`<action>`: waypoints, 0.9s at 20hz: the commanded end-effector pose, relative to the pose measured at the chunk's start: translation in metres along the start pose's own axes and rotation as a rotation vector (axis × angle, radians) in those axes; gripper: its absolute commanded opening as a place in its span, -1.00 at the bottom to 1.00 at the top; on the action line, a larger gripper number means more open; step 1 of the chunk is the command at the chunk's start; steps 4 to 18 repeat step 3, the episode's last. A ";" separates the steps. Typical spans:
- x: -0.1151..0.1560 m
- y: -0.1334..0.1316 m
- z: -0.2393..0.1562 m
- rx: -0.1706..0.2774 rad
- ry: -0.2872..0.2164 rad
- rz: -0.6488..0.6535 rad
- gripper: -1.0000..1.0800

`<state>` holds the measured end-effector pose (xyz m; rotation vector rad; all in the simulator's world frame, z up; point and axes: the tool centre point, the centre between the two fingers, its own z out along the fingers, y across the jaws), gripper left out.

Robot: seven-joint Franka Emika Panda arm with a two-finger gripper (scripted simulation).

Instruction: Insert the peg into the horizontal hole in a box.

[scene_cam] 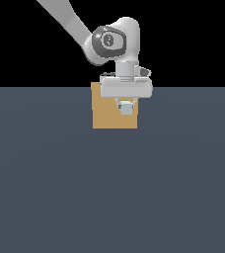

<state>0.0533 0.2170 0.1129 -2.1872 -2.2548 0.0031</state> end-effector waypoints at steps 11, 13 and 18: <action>0.008 0.002 -0.002 -0.004 0.001 0.002 -1.00; 0.008 0.002 -0.002 -0.004 0.001 0.002 -1.00; 0.008 0.002 -0.002 -0.004 0.001 0.002 -1.00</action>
